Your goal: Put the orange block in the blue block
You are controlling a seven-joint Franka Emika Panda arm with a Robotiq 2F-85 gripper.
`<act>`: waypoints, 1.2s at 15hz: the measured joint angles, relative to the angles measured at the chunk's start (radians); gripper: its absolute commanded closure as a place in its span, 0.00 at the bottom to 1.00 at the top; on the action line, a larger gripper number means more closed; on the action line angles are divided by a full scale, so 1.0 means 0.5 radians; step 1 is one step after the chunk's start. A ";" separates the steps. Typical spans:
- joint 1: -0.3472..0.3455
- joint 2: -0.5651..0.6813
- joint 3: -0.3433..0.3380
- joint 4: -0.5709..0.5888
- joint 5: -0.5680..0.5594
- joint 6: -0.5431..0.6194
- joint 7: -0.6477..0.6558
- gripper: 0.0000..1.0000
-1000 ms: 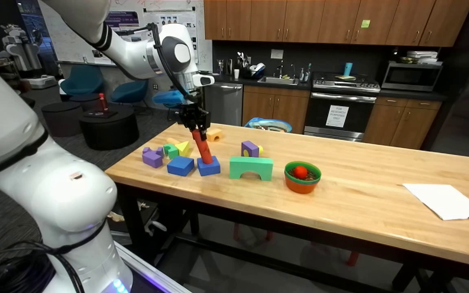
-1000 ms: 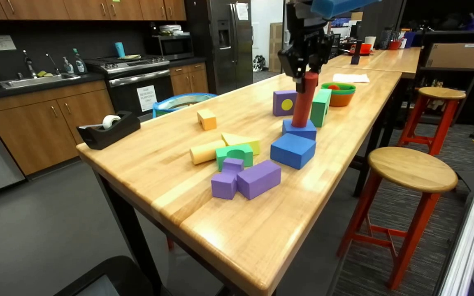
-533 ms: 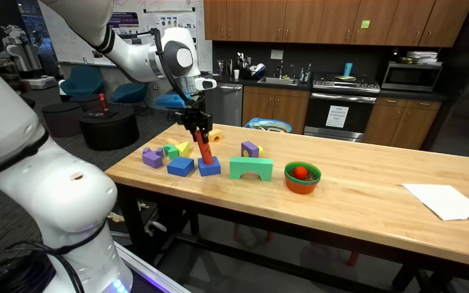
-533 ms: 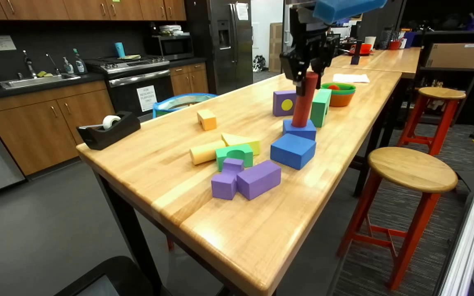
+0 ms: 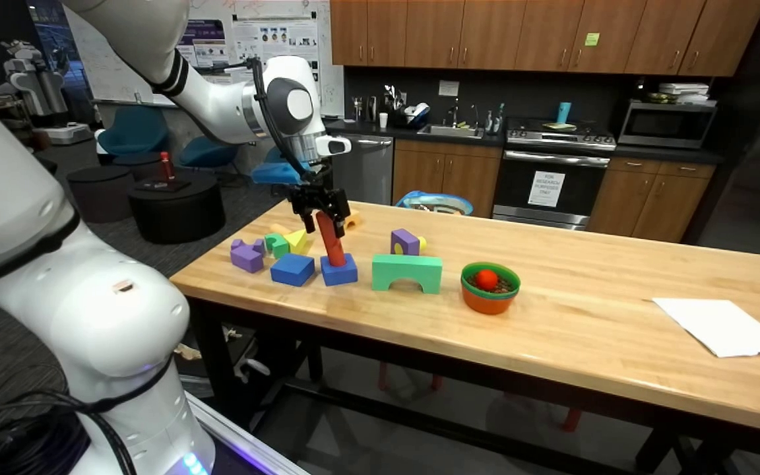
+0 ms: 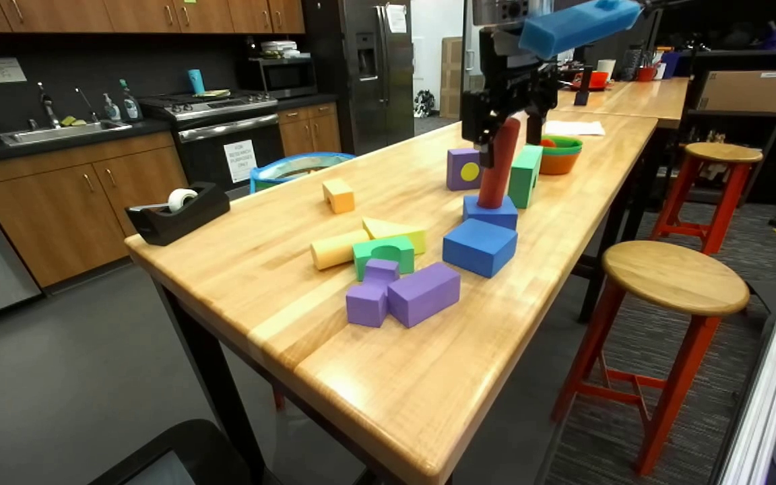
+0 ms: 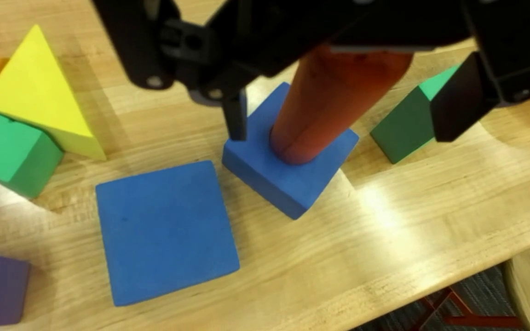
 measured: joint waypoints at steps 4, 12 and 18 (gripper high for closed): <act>0.000 -0.047 0.001 -0.001 -0.002 0.000 0.001 0.00; 0.097 -0.617 0.210 -0.122 -0.035 -0.081 -0.002 0.00; 0.244 -1.033 0.559 -0.332 -0.170 -0.101 0.017 0.00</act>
